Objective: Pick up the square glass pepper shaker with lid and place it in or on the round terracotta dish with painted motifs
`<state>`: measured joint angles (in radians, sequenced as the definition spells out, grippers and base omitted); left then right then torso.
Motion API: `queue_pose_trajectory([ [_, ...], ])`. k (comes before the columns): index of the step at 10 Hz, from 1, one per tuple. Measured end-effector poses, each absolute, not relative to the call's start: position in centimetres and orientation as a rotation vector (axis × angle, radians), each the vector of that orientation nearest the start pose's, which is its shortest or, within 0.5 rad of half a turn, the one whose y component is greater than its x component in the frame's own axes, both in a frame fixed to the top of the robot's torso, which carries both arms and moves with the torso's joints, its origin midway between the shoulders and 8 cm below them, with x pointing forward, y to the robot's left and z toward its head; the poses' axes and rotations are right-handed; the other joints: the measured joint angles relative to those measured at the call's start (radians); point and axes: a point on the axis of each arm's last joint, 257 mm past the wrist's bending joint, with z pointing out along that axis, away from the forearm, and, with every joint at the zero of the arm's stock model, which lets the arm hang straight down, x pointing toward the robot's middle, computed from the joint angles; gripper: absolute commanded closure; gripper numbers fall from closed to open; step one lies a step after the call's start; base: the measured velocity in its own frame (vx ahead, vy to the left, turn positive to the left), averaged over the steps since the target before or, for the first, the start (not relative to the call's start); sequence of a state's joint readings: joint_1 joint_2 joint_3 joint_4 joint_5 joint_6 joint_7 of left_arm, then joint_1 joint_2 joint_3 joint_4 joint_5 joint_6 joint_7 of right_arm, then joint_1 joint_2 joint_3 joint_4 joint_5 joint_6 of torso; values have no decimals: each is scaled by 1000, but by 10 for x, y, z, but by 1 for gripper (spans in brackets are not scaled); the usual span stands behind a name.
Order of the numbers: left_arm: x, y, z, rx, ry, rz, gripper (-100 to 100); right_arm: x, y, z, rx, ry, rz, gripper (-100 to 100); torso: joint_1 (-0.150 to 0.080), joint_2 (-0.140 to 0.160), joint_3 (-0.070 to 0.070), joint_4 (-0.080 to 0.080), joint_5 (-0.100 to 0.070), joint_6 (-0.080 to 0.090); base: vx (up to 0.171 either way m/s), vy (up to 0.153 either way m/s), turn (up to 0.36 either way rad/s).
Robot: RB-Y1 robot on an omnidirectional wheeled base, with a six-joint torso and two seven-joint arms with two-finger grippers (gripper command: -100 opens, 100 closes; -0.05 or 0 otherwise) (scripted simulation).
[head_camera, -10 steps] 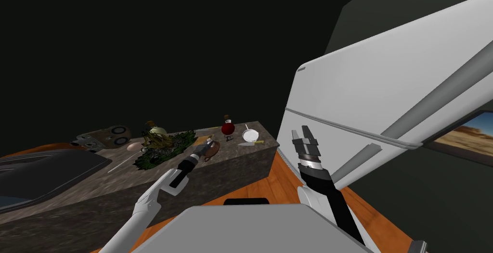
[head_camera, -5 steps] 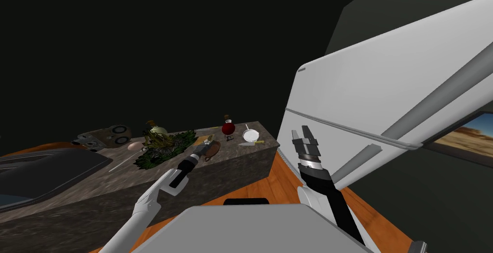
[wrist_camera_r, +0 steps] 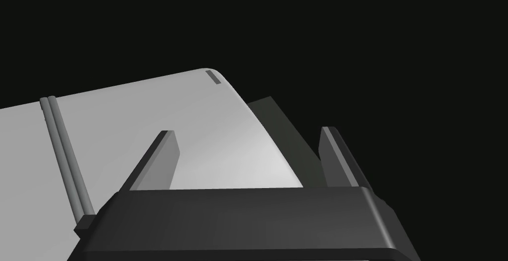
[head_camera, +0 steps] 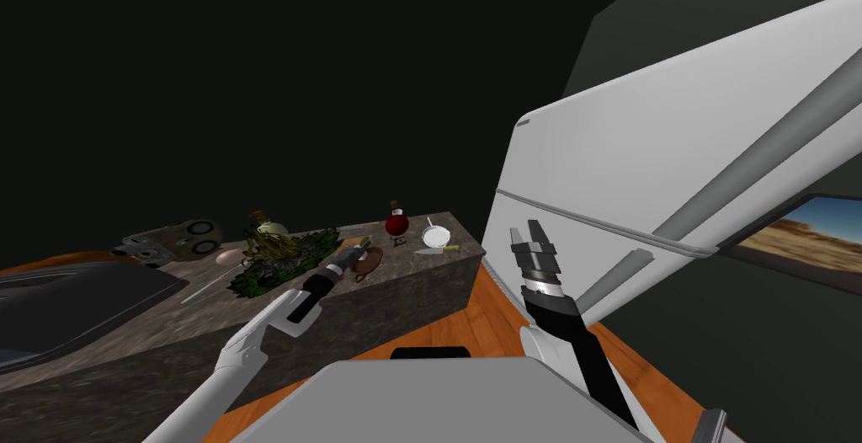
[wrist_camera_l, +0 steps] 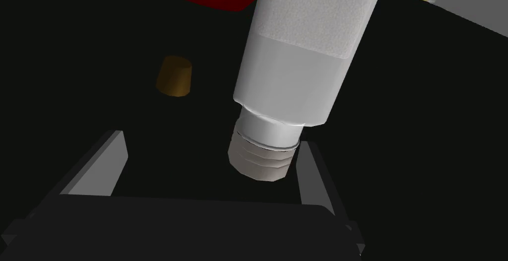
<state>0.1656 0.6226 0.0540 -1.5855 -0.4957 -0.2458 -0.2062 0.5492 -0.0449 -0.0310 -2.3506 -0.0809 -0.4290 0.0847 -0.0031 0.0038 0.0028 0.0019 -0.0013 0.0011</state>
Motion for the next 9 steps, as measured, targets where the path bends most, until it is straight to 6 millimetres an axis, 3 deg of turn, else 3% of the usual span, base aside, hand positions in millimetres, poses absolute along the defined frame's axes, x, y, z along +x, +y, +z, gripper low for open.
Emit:
queue_pose_trajectory([
  [3,493,402,-180,-105,1582,-291,-100,336,-297,28,673,654,1222,0,0,0,0,0,0,0,-11,-21,-21],
  [4,494,402,-179,-108,1582,-291,0,336,-297,28,673,654,1222,0,1,0,0,0,0,0,0,0,0],
  [9,494,402,-180,-108,1582,-291,0,336,-297,28,673,654,1222,0,2,-1,-1,0,1,0,0,0,0],
])
